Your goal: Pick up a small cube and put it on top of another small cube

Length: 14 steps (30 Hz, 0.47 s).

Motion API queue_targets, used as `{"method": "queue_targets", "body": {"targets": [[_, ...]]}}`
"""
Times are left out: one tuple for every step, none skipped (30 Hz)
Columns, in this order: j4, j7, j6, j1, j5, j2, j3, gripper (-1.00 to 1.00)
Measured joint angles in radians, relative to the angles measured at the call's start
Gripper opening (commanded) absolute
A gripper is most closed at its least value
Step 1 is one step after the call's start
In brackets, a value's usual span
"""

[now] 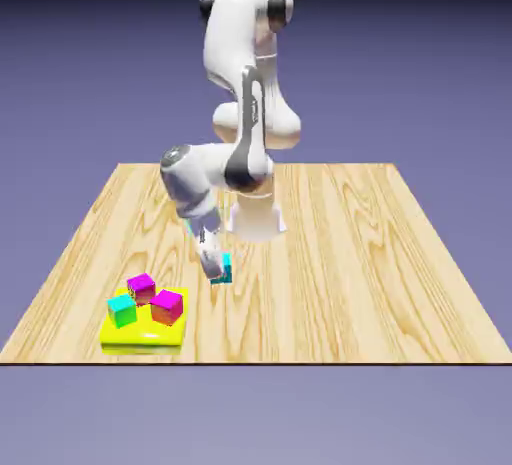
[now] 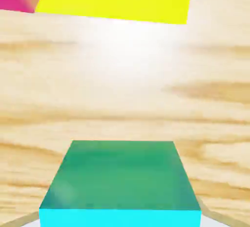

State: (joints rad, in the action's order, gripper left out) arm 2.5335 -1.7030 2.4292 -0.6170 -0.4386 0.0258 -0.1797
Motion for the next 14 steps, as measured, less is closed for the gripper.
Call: {"method": "queue_targets", "body": {"targets": [[-0.031,-0.032,-0.021,-0.021,0.012,0.004,0.01,-1.0],[-0.062,-0.063,-0.041,-0.049,0.024,0.009,0.021,-1.0],[-0.093,-0.095,-0.062,-0.096,0.035,0.013,0.031,-1.0],[-0.125,-0.127,-0.082,-0.136,0.047,0.017,0.041,-1.0],[-0.156,-0.158,-0.103,-0.165,0.059,0.022,0.051,-1.0],[-0.168,-0.171,-0.111,-0.175,0.064,0.023,0.055,-1.0],[-0.168,-0.171,-0.111,-0.163,0.064,0.023,0.055,-1.0],[-0.161,-0.161,-0.068,-0.16,0.052,0.059,0.049,-1.0],[-0.153,-0.151,-0.024,-0.156,0.039,0.094,0.043,-1.0],[-0.145,-0.141,0.019,-0.153,0.027,0.129,0.036,-1.0],[-0.137,-0.131,0.063,-0.149,0.015,0.164,0.03,-1.0],[-0.137,-0.131,0.063,-0.149,0.015,0.165,0.029,1.0],[-0.137,-0.131,0.062,-0.149,0.016,0.165,0.03,1.0],[-0.137,-0.131,0.062,-0.149,0.016,0.165,0.03,1.0]]}}
